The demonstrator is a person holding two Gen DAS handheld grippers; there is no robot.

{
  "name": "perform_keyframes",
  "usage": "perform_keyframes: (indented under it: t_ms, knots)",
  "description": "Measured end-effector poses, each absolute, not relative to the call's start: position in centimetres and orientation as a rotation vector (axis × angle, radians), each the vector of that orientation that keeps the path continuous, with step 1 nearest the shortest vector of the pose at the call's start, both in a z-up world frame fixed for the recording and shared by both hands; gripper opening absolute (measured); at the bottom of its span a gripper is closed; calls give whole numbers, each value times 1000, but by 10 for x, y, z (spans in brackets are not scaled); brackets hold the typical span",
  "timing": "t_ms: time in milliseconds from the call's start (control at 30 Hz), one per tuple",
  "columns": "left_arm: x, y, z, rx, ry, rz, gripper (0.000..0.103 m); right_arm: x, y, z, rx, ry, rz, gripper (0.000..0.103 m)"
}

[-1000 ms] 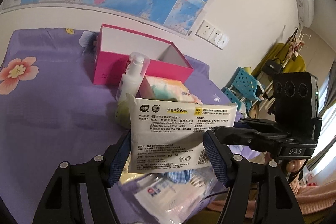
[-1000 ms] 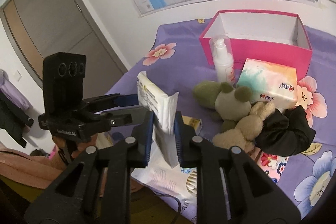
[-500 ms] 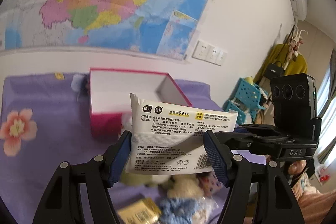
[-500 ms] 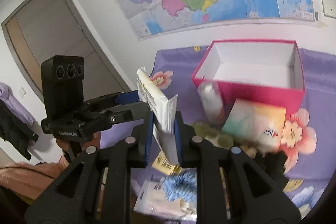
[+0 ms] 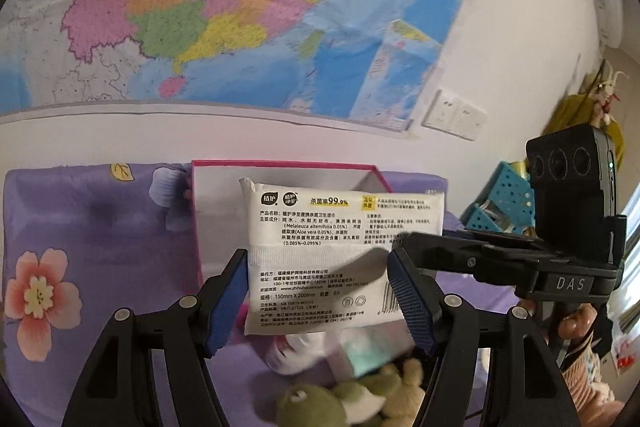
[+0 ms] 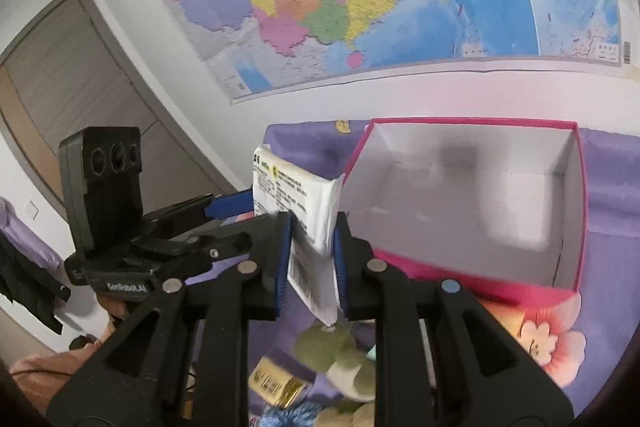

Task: Organize soft objects
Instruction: 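Lift the white packet and release it into the pink box, then move the left gripper back to the pile of items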

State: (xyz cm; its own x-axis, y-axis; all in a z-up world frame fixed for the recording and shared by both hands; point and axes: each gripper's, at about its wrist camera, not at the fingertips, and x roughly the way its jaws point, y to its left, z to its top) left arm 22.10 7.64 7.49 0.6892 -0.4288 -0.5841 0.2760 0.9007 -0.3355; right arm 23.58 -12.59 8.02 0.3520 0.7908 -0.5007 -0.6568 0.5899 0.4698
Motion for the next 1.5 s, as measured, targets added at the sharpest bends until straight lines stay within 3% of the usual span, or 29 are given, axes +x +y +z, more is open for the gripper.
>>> perform_keyframes:
  t_ms: [400, 567, 867, 1200, 1500]
  knots:
    - [290, 88, 25, -321, 876, -354, 70, 315, -110, 34, 258, 892, 897, 23]
    - [306, 91, 12, -335, 927, -315, 70, 337, -108, 19, 268, 940, 873, 29]
    - [292, 96, 28, -306, 857, -254, 72, 359, -115, -6, 285, 1027, 759, 33]
    - [214, 98, 53, -294, 724, -321, 75, 303, -144, 34, 251, 887, 831, 38]
    - [134, 77, 40, -243, 738, -416, 77, 205, -184, 72, 149, 748, 885, 41]
